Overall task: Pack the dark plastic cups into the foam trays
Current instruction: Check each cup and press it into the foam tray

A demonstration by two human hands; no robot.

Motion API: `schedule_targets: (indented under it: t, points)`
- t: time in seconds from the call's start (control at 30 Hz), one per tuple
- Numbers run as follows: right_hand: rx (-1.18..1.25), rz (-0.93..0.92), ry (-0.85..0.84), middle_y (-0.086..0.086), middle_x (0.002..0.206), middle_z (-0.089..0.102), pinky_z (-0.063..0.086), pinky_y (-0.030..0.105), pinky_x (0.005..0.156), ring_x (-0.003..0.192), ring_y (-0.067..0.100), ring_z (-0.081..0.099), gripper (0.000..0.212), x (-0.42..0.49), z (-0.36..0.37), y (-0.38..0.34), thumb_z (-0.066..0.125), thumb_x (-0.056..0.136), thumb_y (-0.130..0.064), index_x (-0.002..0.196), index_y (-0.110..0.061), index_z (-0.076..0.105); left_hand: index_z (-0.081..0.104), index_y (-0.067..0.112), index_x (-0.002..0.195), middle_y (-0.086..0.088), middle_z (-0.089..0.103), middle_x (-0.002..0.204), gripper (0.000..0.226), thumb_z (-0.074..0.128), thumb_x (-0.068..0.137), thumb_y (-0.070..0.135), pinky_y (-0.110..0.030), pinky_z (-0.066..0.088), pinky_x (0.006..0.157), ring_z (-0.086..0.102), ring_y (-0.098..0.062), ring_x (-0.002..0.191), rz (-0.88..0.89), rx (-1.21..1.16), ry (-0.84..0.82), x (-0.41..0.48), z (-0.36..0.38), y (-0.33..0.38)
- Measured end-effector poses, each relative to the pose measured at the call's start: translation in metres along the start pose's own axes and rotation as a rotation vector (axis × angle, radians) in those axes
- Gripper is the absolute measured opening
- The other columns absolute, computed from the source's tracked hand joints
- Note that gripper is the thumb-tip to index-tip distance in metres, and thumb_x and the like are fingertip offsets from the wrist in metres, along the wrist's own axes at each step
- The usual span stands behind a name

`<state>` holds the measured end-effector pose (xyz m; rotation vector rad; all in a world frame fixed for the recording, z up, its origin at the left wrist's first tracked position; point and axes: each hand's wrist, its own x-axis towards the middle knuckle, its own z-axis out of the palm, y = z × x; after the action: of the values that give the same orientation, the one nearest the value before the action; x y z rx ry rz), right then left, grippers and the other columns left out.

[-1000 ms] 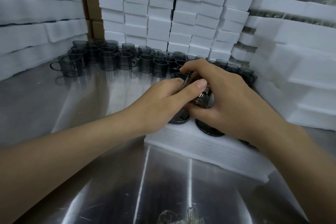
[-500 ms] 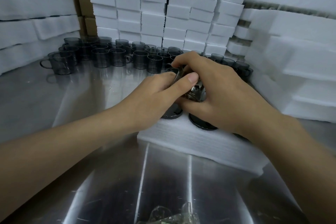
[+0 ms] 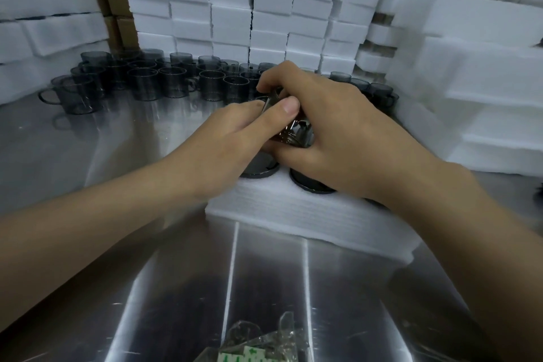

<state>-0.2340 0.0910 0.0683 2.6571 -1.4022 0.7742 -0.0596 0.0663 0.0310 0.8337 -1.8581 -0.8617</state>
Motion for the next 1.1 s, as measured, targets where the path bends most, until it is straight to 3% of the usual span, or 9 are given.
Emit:
schedule_targets:
  t: [0.13, 0.27, 0.4, 0.5, 0.6, 0.67, 0.73, 0.87, 1.1]
  points:
    - [-0.021, -0.013, -0.003, -0.007, 0.117, 0.064, 0.054, 0.046, 0.087, 0.101, 0.021, 0.064, 0.051, 0.001, 0.0, 0.0, 0.073, 0.094, -0.04, 0.138, -0.029, 0.049, 0.072, 0.037, 0.083, -0.026, 0.068, 0.104, 0.065, 0.053, 0.075, 0.099, -0.074, 0.049, 0.098, 0.061, -0.029, 0.094, 0.006, 0.017, 0.058, 0.009, -0.003, -0.025]
    - [-0.017, -0.023, 0.011, -0.008, 0.114, 0.065, 0.054, 0.045, 0.085, 0.098, 0.018, 0.062, 0.051, 0.0, 0.0, 0.001, 0.073, 0.094, -0.039, 0.138, -0.027, 0.049, 0.075, 0.034, 0.096, 0.001, 0.08, 0.1, 0.055, 0.061, 0.087, 0.086, -0.061, 0.053, 0.099, 0.073, -0.009, 0.098, -0.014, -0.014, 0.047, 0.018, -0.01, -0.046]
    - [0.047, -0.019, 0.067, -0.012, 0.102, 0.065, 0.055, 0.046, 0.079, 0.086, 0.015, 0.065, 0.066, 0.0, 0.005, 0.002, 0.075, 0.091, -0.035, 0.146, -0.025, 0.042, 0.08, 0.041, 0.111, 0.008, 0.082, 0.108, 0.037, 0.058, 0.101, 0.07, -0.042, 0.058, 0.085, 0.077, -0.006, 0.105, 0.044, -0.02, 0.027, 0.022, -0.011, -0.051]
    - [0.184, 0.019, 0.121, -0.006, 0.097, 0.071, 0.056, 0.047, 0.075, 0.082, 0.019, 0.069, 0.063, 0.001, 0.009, 0.004, 0.083, 0.088, -0.037, 0.133, -0.017, 0.044, 0.083, 0.043, 0.109, 0.008, 0.083, 0.105, 0.033, 0.06, 0.102, 0.066, -0.024, 0.064, 0.08, 0.077, 0.001, 0.098, 0.01, -0.086, 0.065, 0.024, -0.011, -0.049]
    - [0.25, 0.039, 0.188, -0.004, 0.097, 0.072, 0.056, 0.048, 0.076, 0.085, 0.018, 0.071, 0.061, 0.002, 0.009, 0.006, 0.087, 0.084, -0.045, 0.125, -0.018, 0.05, 0.081, 0.038, 0.096, -0.014, 0.077, 0.097, 0.033, 0.054, 0.11, 0.052, -0.045, 0.056, 0.108, 0.076, 0.008, 0.084, -0.097, -0.011, 0.004, 0.025, -0.017, -0.045]
    - [0.227, 0.038, 0.216, -0.007, 0.098, 0.072, 0.056, 0.047, 0.077, 0.089, 0.017, 0.07, 0.056, 0.002, 0.01, 0.006, 0.085, 0.084, -0.046, 0.123, -0.02, 0.054, 0.081, 0.032, 0.096, -0.008, 0.077, 0.099, 0.034, 0.053, 0.111, 0.045, -0.045, 0.052, 0.112, 0.077, -0.014, 0.102, -0.118, -0.046, 0.016, 0.031, -0.015, -0.039]
    - [0.188, 0.032, 0.237, -0.008, 0.102, 0.07, 0.056, 0.047, 0.08, 0.095, 0.017, 0.068, 0.05, 0.003, 0.012, 0.007, 0.083, 0.086, -0.043, 0.122, -0.021, 0.056, 0.08, 0.035, 0.1, 0.003, 0.078, 0.101, 0.035, 0.053, 0.107, 0.056, -0.052, 0.056, 0.102, 0.072, -0.017, 0.107, -0.101, -0.071, 0.05, 0.032, -0.011, -0.031]
    - [0.209, 0.056, 0.275, -0.009, 0.103, 0.067, 0.056, 0.041, 0.082, 0.094, 0.014, 0.066, 0.052, 0.004, 0.011, 0.013, 0.086, 0.085, -0.042, 0.123, -0.024, 0.055, 0.07, 0.05, 0.096, 0.02, 0.074, 0.097, 0.029, 0.047, 0.102, 0.068, -0.036, 0.042, 0.088, 0.067, 0.001, 0.091, 0.007, -0.072, 0.003, 0.005, -0.009, -0.02]
    - [0.303, 0.101, 0.327, -0.011, 0.097, 0.07, 0.055, 0.03, 0.079, 0.091, 0.011, 0.069, 0.057, 0.003, 0.011, 0.018, 0.093, 0.078, -0.03, 0.119, -0.023, 0.054, 0.079, 0.042, 0.111, 0.004, 0.082, 0.105, 0.053, 0.028, 0.109, 0.059, -0.034, 0.045, 0.093, 0.076, -0.012, 0.103, -0.059, -0.095, 0.019, 0.002, -0.006, -0.013]
